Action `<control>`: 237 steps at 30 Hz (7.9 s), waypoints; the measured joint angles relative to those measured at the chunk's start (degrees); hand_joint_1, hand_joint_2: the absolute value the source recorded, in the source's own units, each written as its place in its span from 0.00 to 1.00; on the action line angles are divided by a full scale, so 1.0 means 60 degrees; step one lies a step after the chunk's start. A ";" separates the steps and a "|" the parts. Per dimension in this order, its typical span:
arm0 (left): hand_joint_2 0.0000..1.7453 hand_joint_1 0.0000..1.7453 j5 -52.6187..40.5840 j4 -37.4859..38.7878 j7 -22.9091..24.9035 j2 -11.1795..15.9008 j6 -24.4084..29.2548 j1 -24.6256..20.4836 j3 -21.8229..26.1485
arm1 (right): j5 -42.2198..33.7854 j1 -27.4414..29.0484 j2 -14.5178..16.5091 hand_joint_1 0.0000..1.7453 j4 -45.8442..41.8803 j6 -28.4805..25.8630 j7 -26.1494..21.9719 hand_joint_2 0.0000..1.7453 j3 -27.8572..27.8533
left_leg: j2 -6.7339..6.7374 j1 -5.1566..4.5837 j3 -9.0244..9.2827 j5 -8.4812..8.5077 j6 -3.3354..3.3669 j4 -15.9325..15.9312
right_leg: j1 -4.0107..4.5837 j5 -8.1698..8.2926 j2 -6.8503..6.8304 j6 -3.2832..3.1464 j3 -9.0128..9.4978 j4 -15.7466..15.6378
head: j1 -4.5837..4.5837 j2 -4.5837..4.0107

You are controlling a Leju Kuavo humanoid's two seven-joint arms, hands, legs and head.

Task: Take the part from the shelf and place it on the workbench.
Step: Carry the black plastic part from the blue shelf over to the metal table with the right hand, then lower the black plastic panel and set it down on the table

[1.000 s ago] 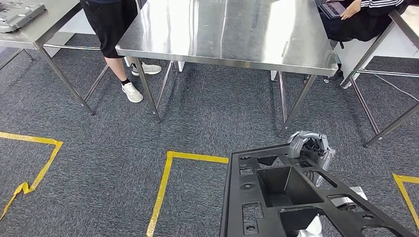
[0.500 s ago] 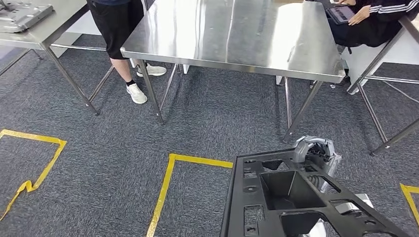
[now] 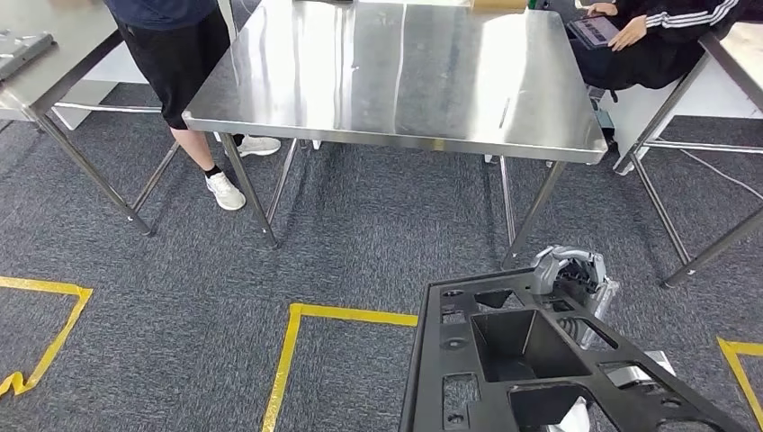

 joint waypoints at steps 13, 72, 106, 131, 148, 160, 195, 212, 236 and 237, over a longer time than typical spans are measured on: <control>1.00 0.00 -0.0262 0.0003 0.0134 -0.0037 -0.0064 0.0085 -0.0001 | -0.0007 0.0028 -0.0035 1.00 0.0092 -0.0034 0.0003 1.00 -0.0010 | -0.0032 0.0040 0.1971 -0.1454 0.0187 -0.0579 | -0.0072 0.0463 -0.0295 0.0646 -0.2142 0.1089 | 0.0091 -0.0002; 1.00 0.00 -0.1162 0.0007 0.0315 0.0146 -0.0695 0.0058 -0.0665 | 0.1720 -0.1717 -0.0076 1.00 0.2665 -0.0015 0.0588 1.00 0.2112 | -0.0088 0.0026 0.0741 -0.0681 0.0348 -0.0145 | -0.0077 0.0230 -0.0274 0.0488 -0.2367 0.2647 | -0.0166 0.0001; 1.00 0.00 -0.0602 0.0010 -0.1841 0.0701 -0.2175 -0.0148 -0.0234 | 0.6311 -0.7816 0.2018 1.00 1.2082 -0.2565 0.4574 1.00 0.4576 | -0.0044 -0.0025 0.1393 -0.0998 0.0115 -0.0564 | 0.0273 0.1591 -0.0139 -0.0009 -0.1574 0.0053 | -0.0211 0.0001; 1.00 0.00 -0.1307 0.0010 -0.1985 0.0743 -0.2486 -0.0181 -0.0379 | 0.9118 -0.9599 -0.1139 1.00 1.3380 -0.2744 0.8310 1.00 0.5529 | -0.0085 -0.0069 0.1383 -0.1008 0.0133 -0.0561 | 0.0219 0.1592 -0.0161 0.0002 -0.1570 0.0029 | -0.0212 0.0001; 1.00 0.00 -0.1651 0.0010 -0.2403 0.0779 -0.2657 -0.0205 -0.0445 | 0.9070 -0.9885 -0.1695 0.00 1.3429 -0.1943 0.7172 0.00 0.5371 | -0.0086 -0.0073 0.1365 -0.1008 0.0134 -0.0577 | 0.0216 0.1591 -0.0163 0.0002 -0.1581 0.0008 | -0.0212 0.0001; 0.00 0.00 -0.1683 0.0010 -0.2184 0.0786 -0.2411 -0.0203 -0.0551 | 0.8882 -0.9984 -0.1316 0.00 1.3425 -0.1116 0.6164 0.00 0.5221 | -0.0082 -0.0062 0.1404 -0.1007 0.0133 -0.0581 | 0.0224 0.1592 -0.0154 0.0002 -0.1547 0.0011 | -0.0213 0.0001; 0.00 0.00 -0.1786 0.0011 -0.2136 0.0694 -0.2415 -0.0199 -0.0551 | 0.9272 -1.0037 -0.0342 0.00 1.3375 -0.0610 0.5460 0.00 0.5209 | -0.0083 -0.0059 0.1438 -0.1006 0.0132 -0.0581 | 0.0223 0.1592 -0.0157 0.0002 -0.1512 0.0012 | -0.0212 0.0001; 0.00 0.00 -0.1704 0.0014 -0.1901 0.0639 -0.2426 -0.0194 -0.0522 | 0.5357 -1.0033 -0.0047 0.00 1.3071 0.2365 0.2780 0.00 0.3430 | -0.0081 -0.0057 0.1455 -0.1006 0.0132 -0.0582 | 0.0223 0.1592 -0.0154 0.0001 -0.1494 0.0012 | -0.0213 0.0001; 0.00 0.00 -0.1279 0.0014 -0.1487 0.0484 -0.1536 -0.0166 0.0174 | -0.3106 -0.4302 -0.1041 0.00 0.4936 0.7264 0.0472 0.00 0.5516 | -0.0076 -0.0046 0.1474 -0.1032 0.0118 -0.0589 | 0.0242 0.1581 -0.0150 -0.0005 -0.1468 0.0001 | -0.0211 0.0001; 0.00 0.00 -0.1279 0.0014 -0.1487 0.0483 -0.1536 -0.0163 0.0179 | -0.3125 -0.4218 -0.1118 0.00 0.4749 0.7253 0.0473 0.00 0.5617 | -0.0075 -0.0046 0.1474 -0.1032 0.0117 -0.0590 | 0.0242 0.1581 -0.0149 -0.0005 -0.1467 0.0001 | -0.0211 0.0001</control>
